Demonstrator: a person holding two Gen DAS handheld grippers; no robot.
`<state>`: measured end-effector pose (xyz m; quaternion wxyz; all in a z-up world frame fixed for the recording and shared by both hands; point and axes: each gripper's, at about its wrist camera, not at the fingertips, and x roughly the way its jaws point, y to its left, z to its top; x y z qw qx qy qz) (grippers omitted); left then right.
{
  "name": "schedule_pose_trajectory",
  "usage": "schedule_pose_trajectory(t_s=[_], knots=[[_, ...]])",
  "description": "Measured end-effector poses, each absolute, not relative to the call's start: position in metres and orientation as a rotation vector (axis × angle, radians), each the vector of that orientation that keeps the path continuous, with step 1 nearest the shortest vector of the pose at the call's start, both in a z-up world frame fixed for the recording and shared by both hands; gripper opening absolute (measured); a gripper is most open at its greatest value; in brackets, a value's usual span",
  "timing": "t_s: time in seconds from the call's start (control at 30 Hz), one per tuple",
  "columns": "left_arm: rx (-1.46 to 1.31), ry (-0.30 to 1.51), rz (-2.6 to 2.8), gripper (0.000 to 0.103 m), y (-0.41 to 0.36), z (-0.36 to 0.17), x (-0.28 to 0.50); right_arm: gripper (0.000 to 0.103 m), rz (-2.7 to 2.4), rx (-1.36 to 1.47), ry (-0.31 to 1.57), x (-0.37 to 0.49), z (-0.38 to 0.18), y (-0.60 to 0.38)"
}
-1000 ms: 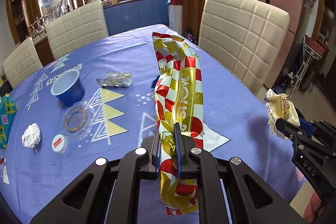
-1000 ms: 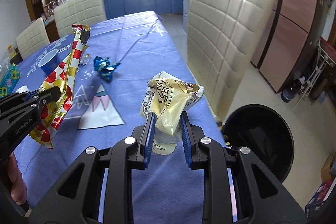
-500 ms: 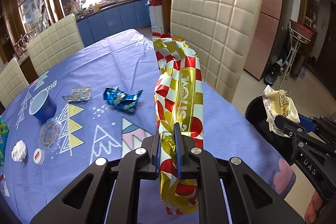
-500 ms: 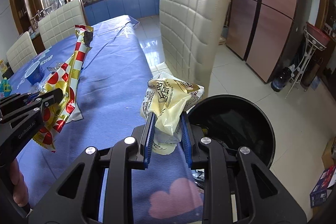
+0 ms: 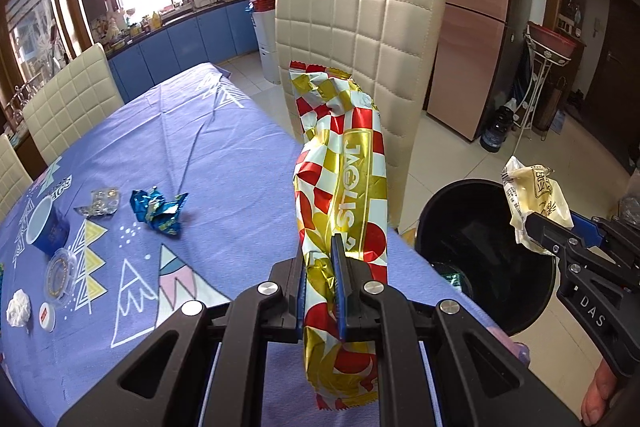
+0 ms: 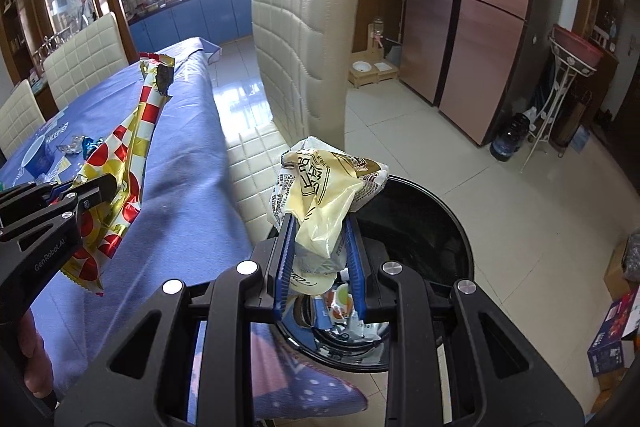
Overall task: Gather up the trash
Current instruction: 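Carry both items to the black bin while right tool releases the yellow snack bag, then open the left tool over the bin to drop the red-gold wrapper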
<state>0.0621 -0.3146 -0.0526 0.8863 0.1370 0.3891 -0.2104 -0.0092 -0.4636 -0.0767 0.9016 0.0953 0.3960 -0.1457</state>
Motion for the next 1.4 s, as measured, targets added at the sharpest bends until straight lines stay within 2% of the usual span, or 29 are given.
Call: schedule_pose_trajectory(t_s=[0.6, 0.67, 0.73, 0.77, 1.4], knots=[[0.315, 0.821, -0.512, 0.011, -0.366, -0.06, 0.054, 0.029, -0.415, 0.193, 0.83, -0.023, -0.083, -0.504], [0.322, 0.822, -0.518, 0.011, -0.371, -0.061, 0.052, 0.038, -0.422, 0.217, 0.834, -0.026, -0.085, -0.511], [0.329, 0.822, -0.527, 0.011, -0.375, -0.061, 0.051, 0.076, -0.433, 0.235, 0.805, -0.031, -0.084, -0.516], [0.332, 0.821, -0.53, 0.011, -0.378, -0.061, 0.05, 0.078, -0.449, 0.23, 0.78, -0.035, -0.081, -0.517], [0.368, 0.819, -0.608, 0.011, -0.415, -0.067, 0.032, 0.078, -0.503, 0.275, 0.765, -0.053, -0.087, -0.546]])
